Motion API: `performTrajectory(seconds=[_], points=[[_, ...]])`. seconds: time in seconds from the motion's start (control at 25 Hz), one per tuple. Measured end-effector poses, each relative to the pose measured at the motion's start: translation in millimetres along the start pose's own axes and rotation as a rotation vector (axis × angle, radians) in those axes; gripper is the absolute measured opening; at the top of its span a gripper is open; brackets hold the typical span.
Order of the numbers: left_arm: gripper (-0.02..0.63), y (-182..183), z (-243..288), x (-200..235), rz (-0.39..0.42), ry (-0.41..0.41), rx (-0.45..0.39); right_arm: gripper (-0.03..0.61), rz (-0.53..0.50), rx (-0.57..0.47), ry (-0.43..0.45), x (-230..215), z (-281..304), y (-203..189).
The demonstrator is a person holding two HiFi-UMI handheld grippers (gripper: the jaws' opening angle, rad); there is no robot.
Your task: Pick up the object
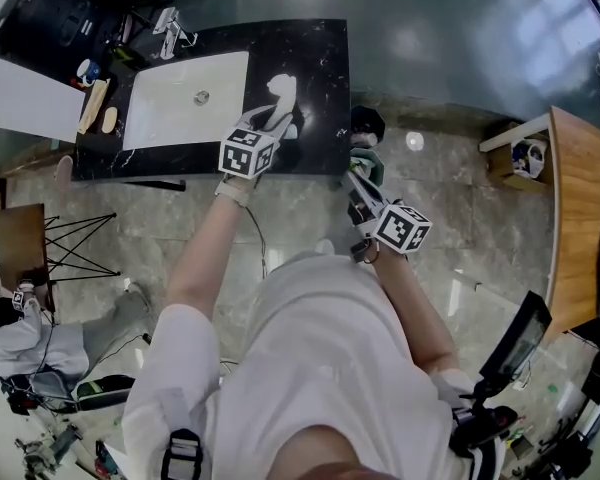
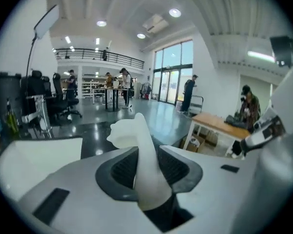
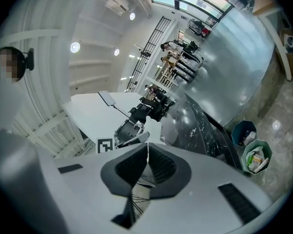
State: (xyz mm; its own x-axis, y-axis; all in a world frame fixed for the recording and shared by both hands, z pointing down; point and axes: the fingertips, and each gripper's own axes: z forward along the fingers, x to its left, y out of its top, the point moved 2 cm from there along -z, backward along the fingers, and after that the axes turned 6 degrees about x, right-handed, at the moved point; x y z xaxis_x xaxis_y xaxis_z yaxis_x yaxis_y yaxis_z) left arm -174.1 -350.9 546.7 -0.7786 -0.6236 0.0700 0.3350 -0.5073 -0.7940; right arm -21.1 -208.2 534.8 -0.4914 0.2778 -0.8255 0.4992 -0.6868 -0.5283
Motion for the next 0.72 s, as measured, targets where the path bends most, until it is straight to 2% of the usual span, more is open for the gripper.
performTrajectory(seconds=[0.16,0.28,0.48,0.6,0.68,0.72], points=[[0.129,4.3,-13.1,4.1,-0.240,-0.092,-0.136,0.021,-0.004,0.005,0.002,2.1,3.6,-0.7],[0.129,6.9,-28.5,2.5,-0.380,-0.153,-0.231,0.021,-0.011,0.005,0.002,4.4,3.6,0.3],[0.129,13.2,-56.3,-4.7,-0.570,-0.264,-0.388,0.021,-0.046,-0.008,0.012,12.5,7.1,11.1],[0.129,22.3,-79.1,-12.6,-0.639,-0.331,-0.486,0.021,-0.069,-0.020,0.030,21.4,10.7,20.3],[0.129,23.2,-94.6,-20.3,-0.680,-0.368,-0.518,0.021,-0.077,-0.029,0.044,27.7,12.1,25.2],[0.129,22.0,-101.7,-24.5,-0.728,-0.399,-0.541,0.021,-0.079,-0.034,0.052,31.4,12.6,27.5]])
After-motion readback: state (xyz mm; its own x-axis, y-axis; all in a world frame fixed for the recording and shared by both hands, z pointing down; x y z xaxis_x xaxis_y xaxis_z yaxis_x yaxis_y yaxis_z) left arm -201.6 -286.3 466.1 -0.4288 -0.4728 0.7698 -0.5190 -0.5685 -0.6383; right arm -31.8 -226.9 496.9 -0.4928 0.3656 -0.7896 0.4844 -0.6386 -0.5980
